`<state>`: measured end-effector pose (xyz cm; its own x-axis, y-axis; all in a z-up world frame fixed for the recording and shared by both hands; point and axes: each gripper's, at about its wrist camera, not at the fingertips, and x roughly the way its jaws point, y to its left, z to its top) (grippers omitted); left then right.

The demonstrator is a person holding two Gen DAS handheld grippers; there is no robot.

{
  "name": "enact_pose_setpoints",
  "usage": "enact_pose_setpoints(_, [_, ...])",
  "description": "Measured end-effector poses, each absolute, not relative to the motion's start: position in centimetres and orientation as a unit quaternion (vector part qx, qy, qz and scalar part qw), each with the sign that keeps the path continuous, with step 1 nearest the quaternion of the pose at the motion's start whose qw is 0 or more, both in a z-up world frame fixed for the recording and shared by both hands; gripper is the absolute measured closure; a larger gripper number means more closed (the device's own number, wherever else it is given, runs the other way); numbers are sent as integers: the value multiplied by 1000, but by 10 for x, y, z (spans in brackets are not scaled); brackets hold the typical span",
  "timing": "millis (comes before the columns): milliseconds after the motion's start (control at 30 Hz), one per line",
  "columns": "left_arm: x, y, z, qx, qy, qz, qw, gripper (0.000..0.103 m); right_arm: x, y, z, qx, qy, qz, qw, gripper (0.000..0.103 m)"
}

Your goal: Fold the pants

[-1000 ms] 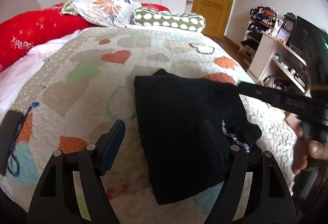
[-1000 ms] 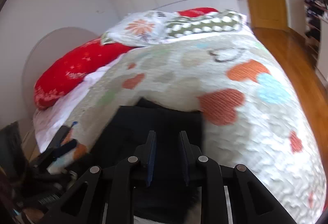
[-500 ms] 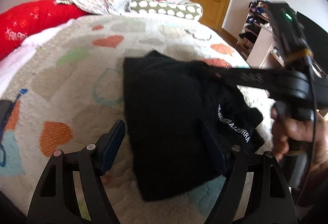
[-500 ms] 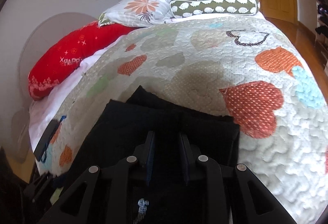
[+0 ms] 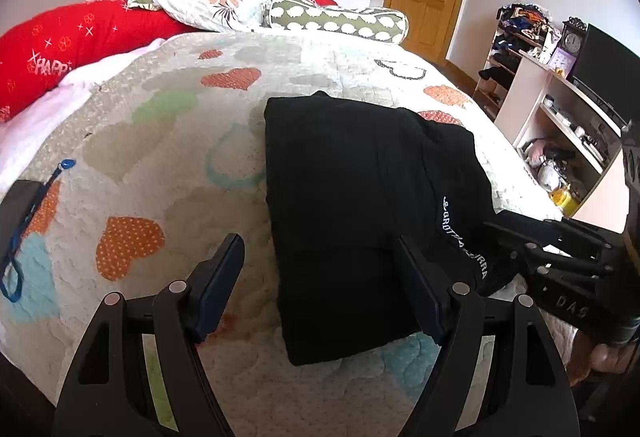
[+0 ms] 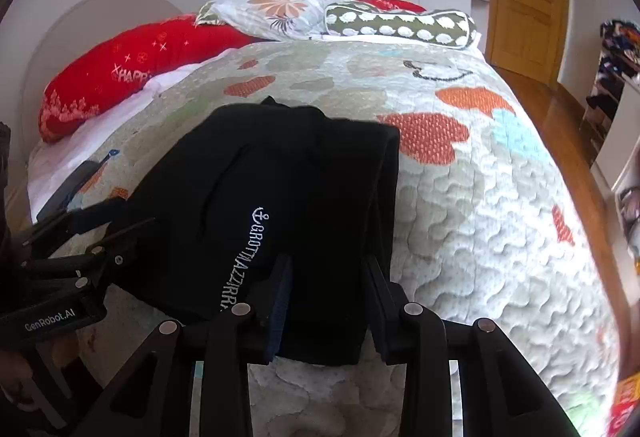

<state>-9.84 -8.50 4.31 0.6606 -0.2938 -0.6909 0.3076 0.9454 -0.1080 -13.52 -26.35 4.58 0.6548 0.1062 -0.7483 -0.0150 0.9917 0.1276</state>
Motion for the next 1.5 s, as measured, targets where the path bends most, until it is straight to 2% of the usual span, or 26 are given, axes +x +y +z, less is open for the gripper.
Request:
enact_pose_setpoints(433, [-113,-81,60,15,366,-149,918,25,-146,-254,78,81,390,44,916,68])
enact_pose_setpoints(733, [-119,-72,65,11,360,-134,923,25,-144,-239,54,58,412,34,909,66])
enact_pose_setpoints(1067, [-123,-72,70,8,356,-133,925,25,-153,-243,69,69,407,32,910,63])
enact_pose_setpoints(1167, [-123,-72,69,5,358,-135,924,25,-154,-243,74,67,400,28,913,57])
enact_pose_setpoints(1500, [-120,-70,66,0,363,-129,923,25,-148,-247,68,73,409,22,909,56])
